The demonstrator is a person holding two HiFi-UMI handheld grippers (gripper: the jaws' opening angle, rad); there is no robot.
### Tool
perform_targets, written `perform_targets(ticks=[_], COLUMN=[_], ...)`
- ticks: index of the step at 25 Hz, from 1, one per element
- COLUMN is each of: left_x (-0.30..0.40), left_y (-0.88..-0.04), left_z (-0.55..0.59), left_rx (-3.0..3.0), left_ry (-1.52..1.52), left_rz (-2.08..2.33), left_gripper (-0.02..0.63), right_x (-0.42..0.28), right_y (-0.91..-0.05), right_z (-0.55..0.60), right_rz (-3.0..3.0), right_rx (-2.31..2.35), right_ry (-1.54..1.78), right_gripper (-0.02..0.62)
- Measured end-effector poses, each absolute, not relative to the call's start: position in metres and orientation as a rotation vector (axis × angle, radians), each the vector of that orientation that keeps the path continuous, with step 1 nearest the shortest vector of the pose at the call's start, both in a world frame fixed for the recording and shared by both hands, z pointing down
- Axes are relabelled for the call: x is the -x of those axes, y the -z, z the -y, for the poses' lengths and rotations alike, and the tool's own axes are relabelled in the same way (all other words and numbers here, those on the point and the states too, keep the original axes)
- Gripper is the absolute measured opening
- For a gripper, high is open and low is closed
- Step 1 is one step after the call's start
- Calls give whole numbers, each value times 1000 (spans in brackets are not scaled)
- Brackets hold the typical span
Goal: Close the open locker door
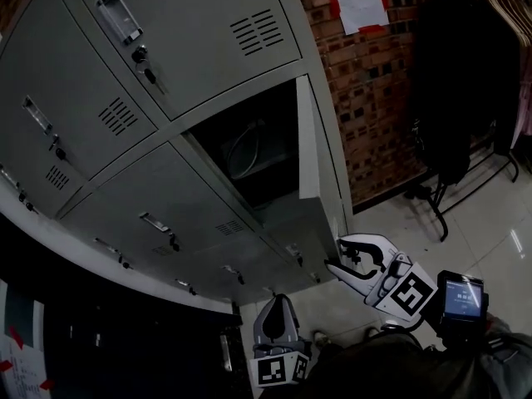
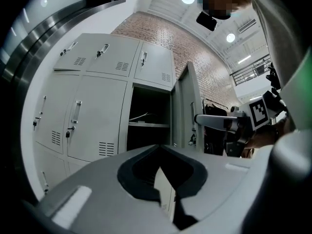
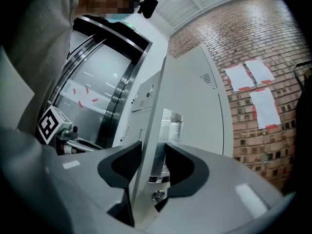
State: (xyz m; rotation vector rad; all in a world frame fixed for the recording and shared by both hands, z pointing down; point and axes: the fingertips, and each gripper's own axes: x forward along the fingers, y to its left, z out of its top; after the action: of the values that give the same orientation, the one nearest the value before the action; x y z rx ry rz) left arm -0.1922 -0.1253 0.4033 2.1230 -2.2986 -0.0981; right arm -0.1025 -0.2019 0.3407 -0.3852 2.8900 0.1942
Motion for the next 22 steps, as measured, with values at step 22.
perform_targets(ticks=[22], left_x=[341], left_y=[-400], left_z=[159], left_rx=[-2248], left_ry=[131], left_rz=[2224], left_gripper=[2], right_x=[262], right_y=[-342], right_z=[231], right_rz=[-2876], right_rx=[581], right_ry=[-404], right_gripper=[150])
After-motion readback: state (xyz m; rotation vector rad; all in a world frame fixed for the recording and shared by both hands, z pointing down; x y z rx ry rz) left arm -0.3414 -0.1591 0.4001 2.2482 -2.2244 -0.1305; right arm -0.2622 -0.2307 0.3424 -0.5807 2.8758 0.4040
